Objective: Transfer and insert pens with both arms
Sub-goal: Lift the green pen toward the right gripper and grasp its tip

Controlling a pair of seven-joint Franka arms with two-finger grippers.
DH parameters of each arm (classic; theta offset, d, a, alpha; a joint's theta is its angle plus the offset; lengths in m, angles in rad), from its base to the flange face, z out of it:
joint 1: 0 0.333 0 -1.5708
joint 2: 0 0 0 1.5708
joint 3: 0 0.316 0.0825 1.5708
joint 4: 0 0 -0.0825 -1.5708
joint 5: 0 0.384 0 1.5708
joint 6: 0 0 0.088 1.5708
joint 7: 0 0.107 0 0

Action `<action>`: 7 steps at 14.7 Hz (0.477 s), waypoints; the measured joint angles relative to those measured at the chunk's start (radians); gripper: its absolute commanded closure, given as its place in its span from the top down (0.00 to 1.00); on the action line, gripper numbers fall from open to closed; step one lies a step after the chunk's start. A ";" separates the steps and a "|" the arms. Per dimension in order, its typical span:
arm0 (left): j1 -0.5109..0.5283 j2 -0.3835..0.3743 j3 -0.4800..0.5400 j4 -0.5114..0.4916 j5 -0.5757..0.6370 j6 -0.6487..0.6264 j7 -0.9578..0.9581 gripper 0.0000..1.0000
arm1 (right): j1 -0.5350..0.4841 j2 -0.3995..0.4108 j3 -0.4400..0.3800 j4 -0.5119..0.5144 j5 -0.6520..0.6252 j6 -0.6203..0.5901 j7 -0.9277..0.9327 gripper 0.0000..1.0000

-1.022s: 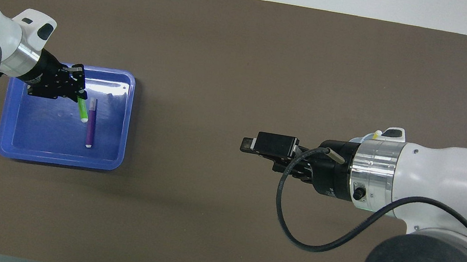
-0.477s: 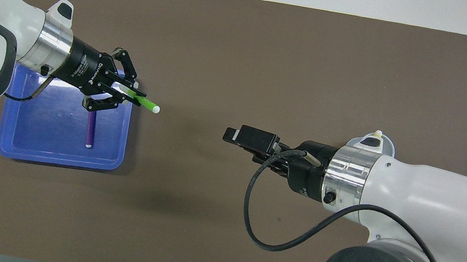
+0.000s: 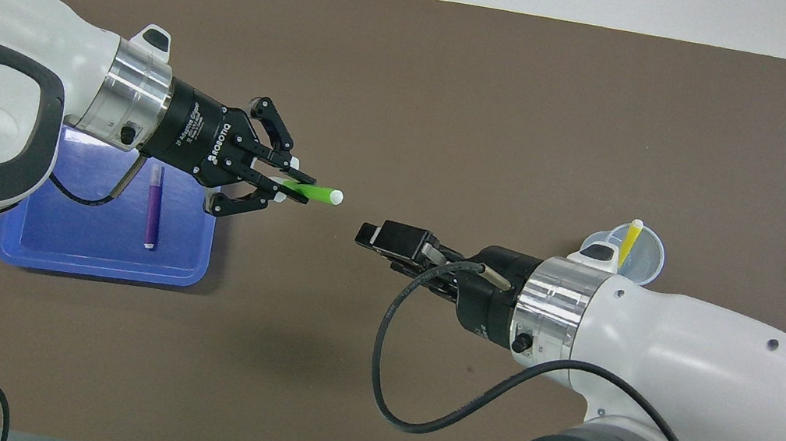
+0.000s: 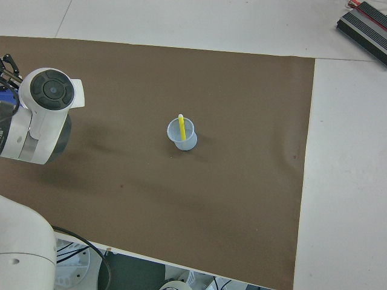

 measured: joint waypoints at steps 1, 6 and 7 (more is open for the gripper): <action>-0.004 -0.011 -0.005 -0.009 -0.008 0.001 -0.006 0.00 | 0.000 0.001 0.004 0.000 0.000 0.010 0.000 0.63; -0.013 -0.058 -0.006 -0.047 -0.039 0.008 -0.014 0.00 | 0.005 0.004 0.021 0.002 0.000 0.050 0.002 0.53; -0.015 -0.070 -0.006 -0.057 -0.046 0.011 -0.014 0.00 | 0.006 0.005 0.021 0.004 0.000 0.062 0.002 0.53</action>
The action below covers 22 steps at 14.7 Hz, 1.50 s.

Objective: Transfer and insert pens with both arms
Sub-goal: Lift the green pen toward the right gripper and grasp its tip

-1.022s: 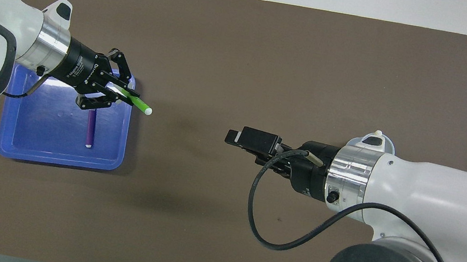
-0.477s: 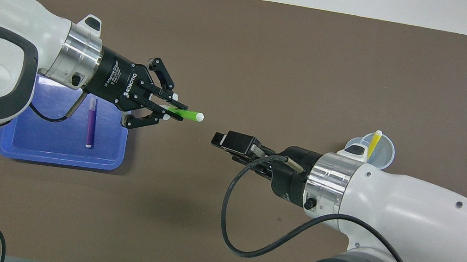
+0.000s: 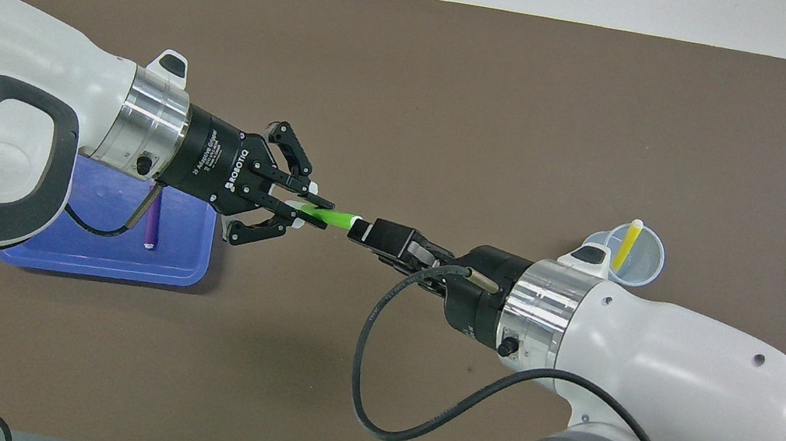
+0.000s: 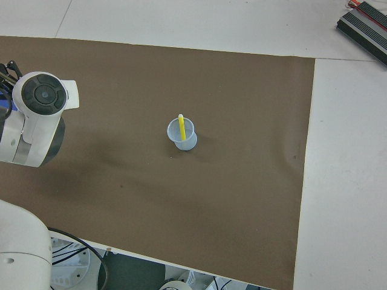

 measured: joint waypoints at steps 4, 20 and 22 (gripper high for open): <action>-0.026 -0.053 -0.001 -0.053 -0.025 0.041 -0.008 0.00 | 0.001 0.012 0.003 0.008 0.000 0.010 0.000 0.53; -0.033 -0.100 0.012 -0.091 -0.053 0.075 -0.031 0.99 | -0.002 0.032 0.012 0.011 -0.003 0.002 0.000 0.00; -0.033 -0.101 0.011 -0.091 -0.053 0.081 -0.031 1.00 | -0.003 0.032 0.012 0.012 -0.003 0.001 0.000 0.00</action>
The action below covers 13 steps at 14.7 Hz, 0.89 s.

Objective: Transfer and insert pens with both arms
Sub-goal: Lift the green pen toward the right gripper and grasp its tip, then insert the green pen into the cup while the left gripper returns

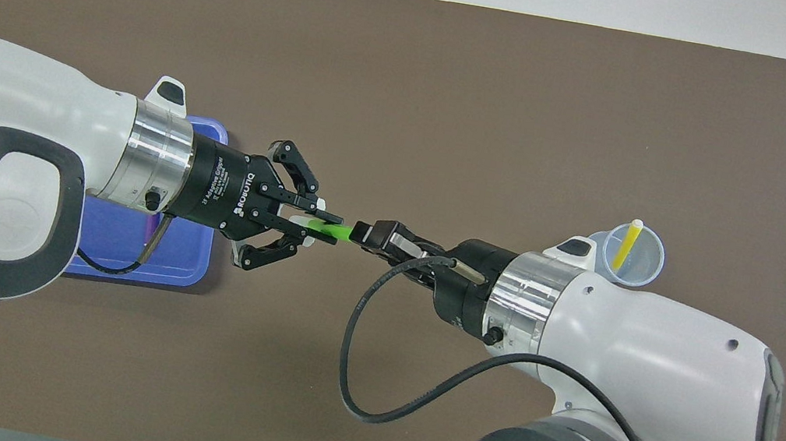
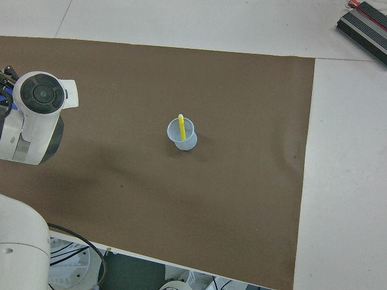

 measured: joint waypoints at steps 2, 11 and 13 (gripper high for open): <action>-0.002 -0.006 -0.003 0.000 0.000 0.017 -0.001 1.00 | 0.000 0.000 0.001 0.005 -0.001 -0.001 0.000 0.00; 0.093 -0.021 0.005 -0.003 0.161 0.020 0.154 1.00 | -0.363 0.005 -0.010 0.194 -0.363 -0.596 -0.351 0.00; 0.112 -0.020 0.006 -0.011 0.262 0.008 0.260 1.00 | -0.419 0.023 -0.011 0.245 -0.449 -0.653 -0.441 0.00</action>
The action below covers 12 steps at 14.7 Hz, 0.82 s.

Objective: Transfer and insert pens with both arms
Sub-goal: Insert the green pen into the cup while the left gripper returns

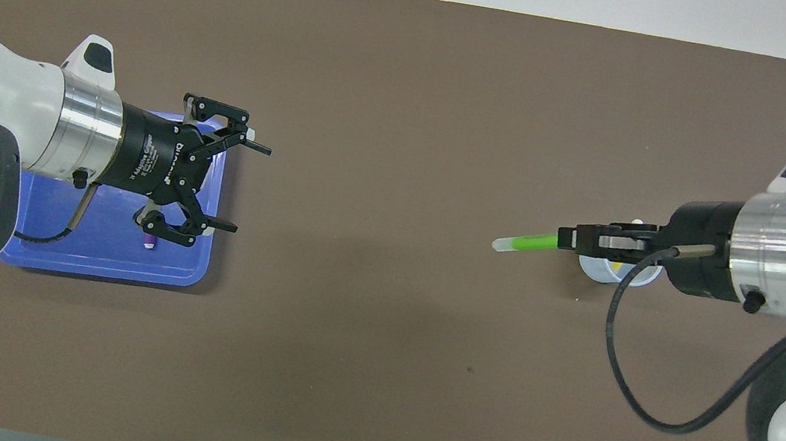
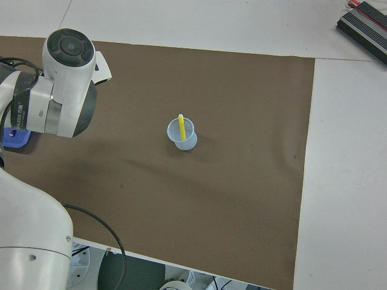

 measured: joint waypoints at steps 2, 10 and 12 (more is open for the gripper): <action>0.013 0.006 0.000 -0.011 0.085 -0.009 0.130 1.00 | -0.027 0.019 0.000 0.016 -0.062 -0.008 -0.070 0.00; 0.081 0.123 0.004 -0.081 0.486 0.078 0.761 0.99 | -0.154 0.135 0.001 0.015 -0.284 -0.012 -0.356 0.00; 0.082 0.170 0.003 -0.107 0.605 0.162 0.857 0.99 | -0.153 0.150 0.003 0.012 -0.290 -0.012 -0.358 0.00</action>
